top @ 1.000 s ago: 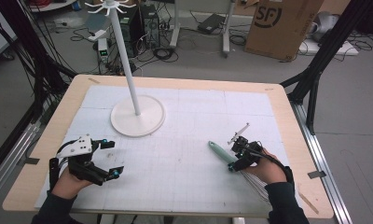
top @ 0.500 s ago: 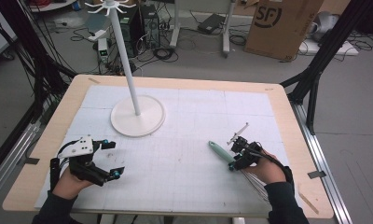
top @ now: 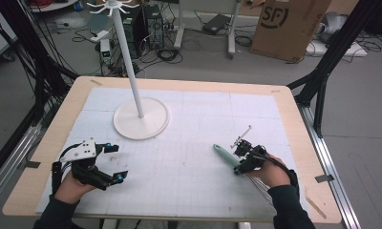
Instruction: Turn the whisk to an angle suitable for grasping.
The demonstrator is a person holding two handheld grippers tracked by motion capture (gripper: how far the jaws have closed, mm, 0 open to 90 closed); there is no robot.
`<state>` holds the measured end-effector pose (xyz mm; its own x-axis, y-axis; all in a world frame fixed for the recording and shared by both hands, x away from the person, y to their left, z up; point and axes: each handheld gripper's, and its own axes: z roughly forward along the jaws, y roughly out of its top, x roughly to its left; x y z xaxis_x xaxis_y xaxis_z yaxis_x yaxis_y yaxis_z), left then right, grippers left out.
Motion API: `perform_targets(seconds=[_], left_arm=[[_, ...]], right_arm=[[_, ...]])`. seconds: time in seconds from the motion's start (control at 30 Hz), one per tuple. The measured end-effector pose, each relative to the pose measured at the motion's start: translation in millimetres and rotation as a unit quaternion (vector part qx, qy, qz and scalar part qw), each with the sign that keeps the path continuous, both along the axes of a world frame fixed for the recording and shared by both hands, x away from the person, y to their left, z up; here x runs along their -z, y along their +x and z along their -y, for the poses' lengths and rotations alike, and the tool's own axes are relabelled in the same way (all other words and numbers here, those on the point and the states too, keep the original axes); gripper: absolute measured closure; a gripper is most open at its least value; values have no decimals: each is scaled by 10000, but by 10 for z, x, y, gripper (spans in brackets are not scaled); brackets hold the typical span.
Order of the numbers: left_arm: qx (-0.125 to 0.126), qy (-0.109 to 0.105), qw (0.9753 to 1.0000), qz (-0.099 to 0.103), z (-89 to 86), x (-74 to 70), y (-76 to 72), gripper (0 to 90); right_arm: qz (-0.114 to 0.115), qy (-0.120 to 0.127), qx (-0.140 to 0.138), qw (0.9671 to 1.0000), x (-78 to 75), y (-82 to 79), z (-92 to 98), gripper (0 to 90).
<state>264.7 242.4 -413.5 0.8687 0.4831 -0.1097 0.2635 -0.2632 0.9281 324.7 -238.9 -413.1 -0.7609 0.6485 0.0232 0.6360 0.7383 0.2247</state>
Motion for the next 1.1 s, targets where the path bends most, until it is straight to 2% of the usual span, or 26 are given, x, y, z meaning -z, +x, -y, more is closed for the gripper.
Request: perform_targets(seconds=[0.23, 0.33, 0.5, 0.7, 0.8, 0.87, 1.1], left_arm=[[-9, -4, 10000, 1, 8, 0, -5, 18], [16, -7, 10000, 15, 4, -3, -6, 17], [-10, -33, 10000, 38, -10, -9, -3, 18], [16, -24, 10000, 33, -5, -5, -5, 18], [13, -12, 10000, 33, -7, -5, -9, 18], [32, 9, 10000, 33, 2, 0, -16, 18], [29, -15, 10000, 35, 1, 4, -9, 17]], right_arm=[[-132, -246, -185, 9994, 1, 39, -60, 657], [-285, -264, -85, 9992, -2, 75, -76, 670], [-276, -260, 44, 9993, -5, 74, -76, 682], [-432, -62, 165, 9989, -12, 112, -21, 693], [-422, -6, 128, 9990, -11, 113, -2, 693], [-470, 160, 106, 9987, -15, 110, 31, 694], [-384, 503, -2, 9980, -86, 79, 113, 694]])
